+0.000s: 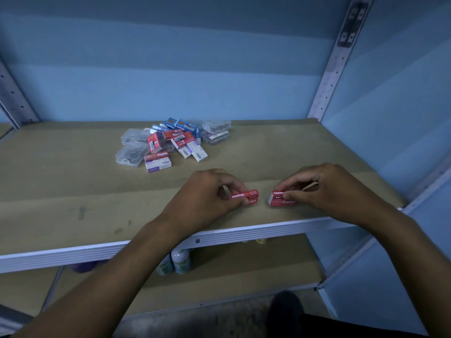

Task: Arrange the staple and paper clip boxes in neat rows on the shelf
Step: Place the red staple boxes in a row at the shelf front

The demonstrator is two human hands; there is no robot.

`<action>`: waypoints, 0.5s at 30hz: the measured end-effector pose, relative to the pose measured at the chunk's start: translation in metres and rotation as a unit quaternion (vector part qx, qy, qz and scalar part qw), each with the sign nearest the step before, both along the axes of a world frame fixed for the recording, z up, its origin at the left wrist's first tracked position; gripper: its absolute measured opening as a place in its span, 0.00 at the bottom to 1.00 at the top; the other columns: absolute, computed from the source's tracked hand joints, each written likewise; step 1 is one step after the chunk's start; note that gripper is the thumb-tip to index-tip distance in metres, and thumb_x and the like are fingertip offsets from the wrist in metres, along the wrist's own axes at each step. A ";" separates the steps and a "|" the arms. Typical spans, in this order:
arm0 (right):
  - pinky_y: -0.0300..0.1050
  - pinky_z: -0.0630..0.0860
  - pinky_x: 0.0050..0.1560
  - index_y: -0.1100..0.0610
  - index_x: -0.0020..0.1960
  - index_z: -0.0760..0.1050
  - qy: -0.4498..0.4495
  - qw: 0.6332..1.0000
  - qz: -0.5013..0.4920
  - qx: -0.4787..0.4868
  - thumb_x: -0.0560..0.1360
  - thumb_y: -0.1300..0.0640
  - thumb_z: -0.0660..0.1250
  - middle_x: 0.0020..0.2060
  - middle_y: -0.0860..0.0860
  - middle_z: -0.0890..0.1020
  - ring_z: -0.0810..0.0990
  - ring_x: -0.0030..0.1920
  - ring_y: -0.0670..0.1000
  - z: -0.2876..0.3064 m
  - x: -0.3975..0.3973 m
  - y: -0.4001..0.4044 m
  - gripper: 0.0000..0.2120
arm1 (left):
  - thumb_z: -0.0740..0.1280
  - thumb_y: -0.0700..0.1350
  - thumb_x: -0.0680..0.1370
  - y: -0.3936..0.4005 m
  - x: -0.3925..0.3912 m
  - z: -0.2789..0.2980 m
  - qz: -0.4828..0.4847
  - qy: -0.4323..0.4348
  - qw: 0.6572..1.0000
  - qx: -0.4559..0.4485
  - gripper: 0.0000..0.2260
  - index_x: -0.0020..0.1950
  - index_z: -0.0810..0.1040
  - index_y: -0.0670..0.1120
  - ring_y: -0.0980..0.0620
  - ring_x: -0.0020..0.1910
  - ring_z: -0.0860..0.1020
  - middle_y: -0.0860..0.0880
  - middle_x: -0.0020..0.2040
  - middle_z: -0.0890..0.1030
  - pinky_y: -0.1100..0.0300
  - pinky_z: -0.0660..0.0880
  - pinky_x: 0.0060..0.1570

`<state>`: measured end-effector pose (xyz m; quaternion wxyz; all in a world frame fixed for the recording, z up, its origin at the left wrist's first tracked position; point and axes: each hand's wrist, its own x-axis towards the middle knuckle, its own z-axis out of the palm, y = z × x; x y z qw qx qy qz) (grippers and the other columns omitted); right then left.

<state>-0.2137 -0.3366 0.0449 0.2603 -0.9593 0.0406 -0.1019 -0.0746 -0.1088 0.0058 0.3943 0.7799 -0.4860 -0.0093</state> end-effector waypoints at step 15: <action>0.44 0.81 0.51 0.44 0.51 0.86 0.008 1.000 -0.018 0.005 0.72 0.55 0.77 0.44 0.38 0.86 0.83 0.46 0.39 -0.011 -0.015 -0.023 0.09 | 0.75 0.54 0.72 -0.028 -0.010 -0.007 -0.041 -0.030 0.998 0.025 0.08 0.50 0.84 0.56 0.59 0.43 0.79 0.59 0.43 0.82 0.61 0.77 0.44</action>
